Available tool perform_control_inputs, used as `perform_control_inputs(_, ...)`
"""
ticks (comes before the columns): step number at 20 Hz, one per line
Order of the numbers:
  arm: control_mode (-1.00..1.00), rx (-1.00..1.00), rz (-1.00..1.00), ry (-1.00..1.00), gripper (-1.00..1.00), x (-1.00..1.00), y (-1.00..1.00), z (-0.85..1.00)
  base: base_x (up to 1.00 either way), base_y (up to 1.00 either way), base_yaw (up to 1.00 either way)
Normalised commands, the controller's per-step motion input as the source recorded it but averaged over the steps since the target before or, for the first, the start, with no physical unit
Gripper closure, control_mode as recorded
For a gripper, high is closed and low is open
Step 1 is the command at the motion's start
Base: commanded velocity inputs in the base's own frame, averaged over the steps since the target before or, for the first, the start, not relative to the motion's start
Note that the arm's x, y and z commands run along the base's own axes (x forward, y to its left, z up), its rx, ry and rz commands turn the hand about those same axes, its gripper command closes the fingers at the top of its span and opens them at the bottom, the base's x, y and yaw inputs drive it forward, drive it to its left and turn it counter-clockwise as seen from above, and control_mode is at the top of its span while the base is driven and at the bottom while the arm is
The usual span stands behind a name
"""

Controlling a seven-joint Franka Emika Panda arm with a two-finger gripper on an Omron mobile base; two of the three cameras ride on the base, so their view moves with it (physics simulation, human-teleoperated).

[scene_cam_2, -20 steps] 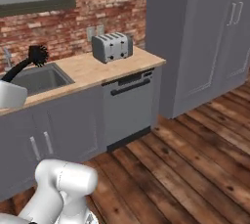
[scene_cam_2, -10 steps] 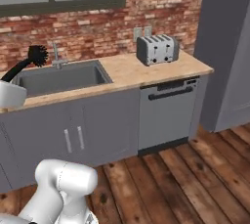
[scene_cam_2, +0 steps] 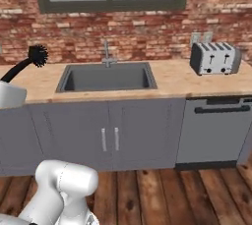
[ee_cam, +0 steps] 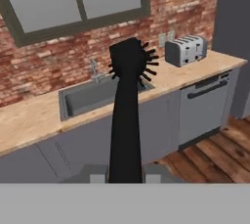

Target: Locate and retrieve the dish brush and dish brush from the cabinet. Place them next to the sink.

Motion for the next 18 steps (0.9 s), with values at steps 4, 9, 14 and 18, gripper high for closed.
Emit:
perform_control_inputs(4, 1.0, 0.0, 0.0, 0.0, 1.0, 0.0, 0.0, 0.0, 0.07, 0.06, 0.5)
perform_control_inputs(9, 1.0, 0.0, 0.0, 0.0, 1.0, 0.0, 0.0, 0.0, 0.14, 0.07, 0.48)
perform_control_inputs(14, 1.0, 0.0, 0.0, 0.0, 1.0, 0.0, 0.0, 0.0, 0.23, 0.01, 0.32)
perform_control_inputs(18, 1.0, 0.0, 0.0, 0.0, 1.0, 0.0, 0.0, 0.0, 0.21, 0.18, 0.02)
